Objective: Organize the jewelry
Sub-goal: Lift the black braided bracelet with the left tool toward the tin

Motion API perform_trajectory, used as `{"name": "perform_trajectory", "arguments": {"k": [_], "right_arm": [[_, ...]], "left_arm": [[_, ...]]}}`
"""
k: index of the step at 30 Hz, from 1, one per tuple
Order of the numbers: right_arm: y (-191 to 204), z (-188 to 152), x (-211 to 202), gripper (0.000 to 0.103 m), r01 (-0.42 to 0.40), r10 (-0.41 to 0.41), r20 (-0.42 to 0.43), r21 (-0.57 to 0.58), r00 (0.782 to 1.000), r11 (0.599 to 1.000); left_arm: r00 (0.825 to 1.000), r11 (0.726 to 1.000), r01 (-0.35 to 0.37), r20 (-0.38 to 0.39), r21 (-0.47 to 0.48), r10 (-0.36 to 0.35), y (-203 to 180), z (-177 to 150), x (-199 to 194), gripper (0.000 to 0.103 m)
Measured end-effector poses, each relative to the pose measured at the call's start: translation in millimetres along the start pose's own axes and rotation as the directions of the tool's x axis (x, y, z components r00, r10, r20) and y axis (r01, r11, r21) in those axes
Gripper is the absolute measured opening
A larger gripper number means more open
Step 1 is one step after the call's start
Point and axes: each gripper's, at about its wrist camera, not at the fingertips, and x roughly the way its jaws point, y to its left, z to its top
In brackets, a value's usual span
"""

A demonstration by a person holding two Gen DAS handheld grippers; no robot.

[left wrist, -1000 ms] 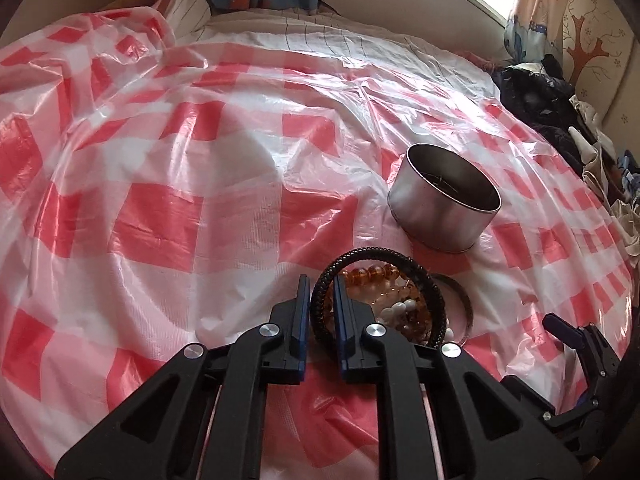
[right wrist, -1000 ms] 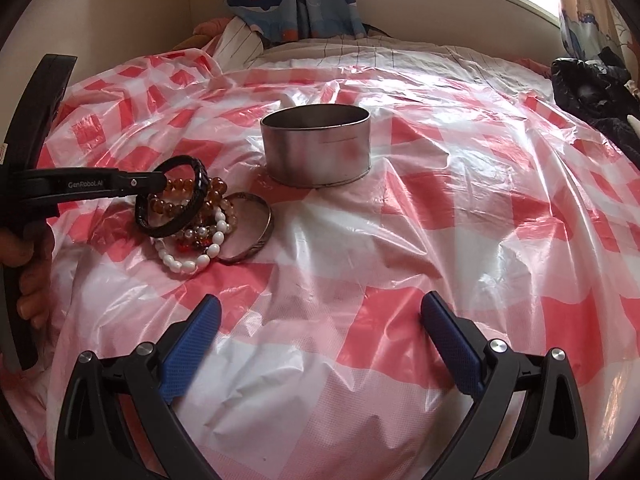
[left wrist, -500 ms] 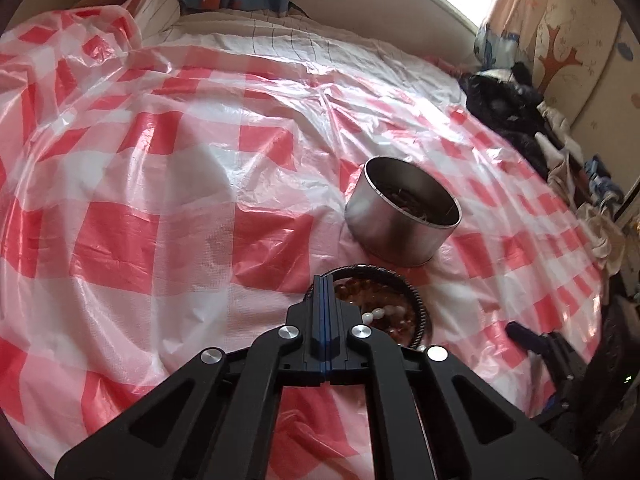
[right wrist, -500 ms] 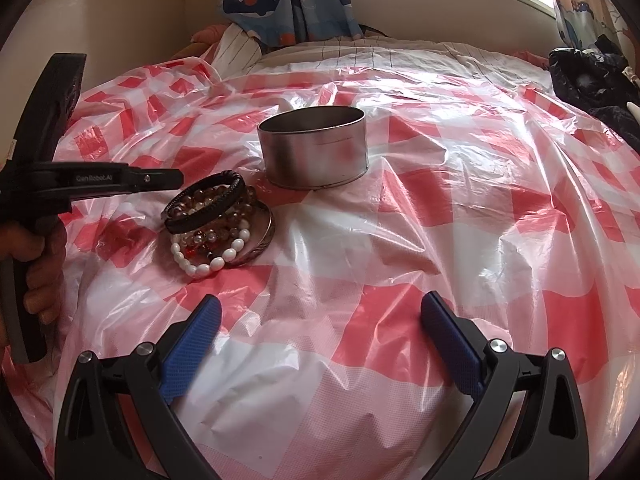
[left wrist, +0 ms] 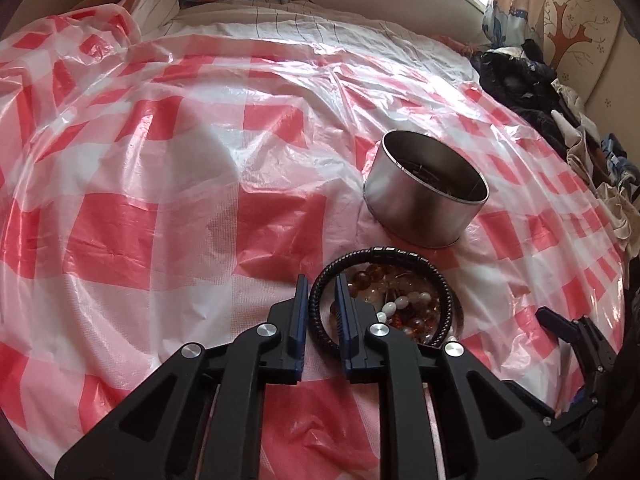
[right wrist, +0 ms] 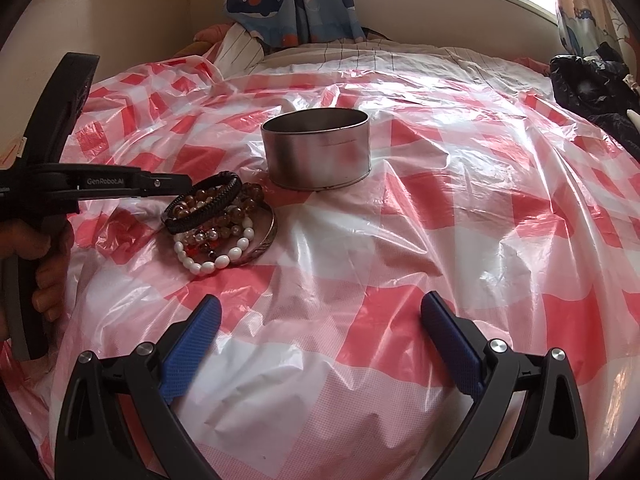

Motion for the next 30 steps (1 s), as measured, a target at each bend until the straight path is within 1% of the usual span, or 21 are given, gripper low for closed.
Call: {"name": "perform_trajectory", "arguments": {"k": [3,4,5,6,7,9,11,13,15,17,20,23,27,28,29,30], "right_arm": [[0.8,-0.1,0.1,0.096,0.000,0.000,0.000,0.000,1.000,1.000],[0.9,-0.2,0.1,0.096,0.001,-0.001,0.000,0.001,1.000,1.000],[0.9,-0.2,0.1,0.096,0.001,-0.001,0.000,0.001,1.000,1.000],[0.9,-0.3,0.0,0.096,0.001,-0.001,0.001,0.000,1.000,1.000],[1.0,-0.3,-0.1,0.096,0.000,0.000,0.002,0.000,1.000,1.000],[2.7,-0.2,-2.6,0.096,-0.001,0.001,0.015,-0.005,1.000,1.000],[7.9,0.4,-12.1,0.096,-0.012,0.014,0.059,-0.026,0.998,1.000],[19.1,5.2,-21.3,0.096,-0.041,0.048,0.097,-0.066,0.994,0.997],[33.1,13.5,-24.7,0.096,-0.080,0.093,0.112,-0.118,0.989,0.990],[46.5,25.8,-17.7,0.095,-0.106,0.123,0.098,-0.163,0.988,0.981],[54.7,47.4,3.3,0.095,-0.165,0.173,0.039,-0.166,0.984,0.972],[61.2,66.1,22.1,0.095,-0.192,0.195,-0.002,-0.182,0.981,0.964],[74.0,79.6,52.3,0.095,-0.204,0.188,-0.088,-0.218,0.978,0.955],[77.3,80.9,63.2,0.095,-0.208,0.182,-0.131,-0.223,0.975,0.953],[79.2,80.0,69.8,0.095,-0.216,0.184,-0.152,-0.226,0.971,0.950],[81.1,79.3,73.7,0.093,-0.227,0.192,-0.164,-0.230,0.968,0.946]], "left_arm": [[1.000,1.000,-0.002,-0.012,0.002,0.002,-0.5,-1.0,2.0,0.013],[1.000,1.000,-0.006,-0.013,0.008,0.006,-1.7,-1.5,1.4,0.007],[1.000,1.000,-0.004,-0.015,0.012,0.005,-2.7,-1.9,0.6,0.006],[1.000,1.000,0.004,-0.011,0.008,-0.004,-2.3,-2.1,-1.1,0.006],[1.000,0.999,0.031,0.000,-0.012,-0.031,-0.4,-1.6,-4.9,0.006],[0.996,0.995,0.079,0.047,-0.061,-0.076,6.0,0.6,-17.9,0.006],[0.990,0.987,0.116,0.097,-0.109,-0.105,15.1,3.7,-32.6,0.006],[0.981,0.975,0.144,0.154,-0.168,-0.119,28.4,5.5,-47.4,0.006],[0.973,0.963,0.162,0.197,-0.216,-0.119,39.3,7.2,-57.6,0.006],[0.969,0.956,0.165,0.221,-0.242,-0.111,46.1,8.2,-63.8,0.006],[0.966,0.951,0.168,0.237,-0.261,-0.106,51.3,8.4,-68.9,0.006],[0.963,0.949,0.174,0.248,-0.264,-0.108,53.1,10.1,-72.1,0.006],[0.962,0.949,0.178,0.250,-0.260,-0.112,52.2,10.8,-72.9,0.007],[0.962,0.949,0.177,0.251,-0.259,-0.111,52.6,10.5,-73.1,0.007],[0.962,0.949,0.177,0.250,-0.259,-0.112,52.6,10.5,-73.0,0.007],[0.961,0.949,0.180,0.251,-0.259,-0.114,52.7,10.5,-73.1,0.007]]}}
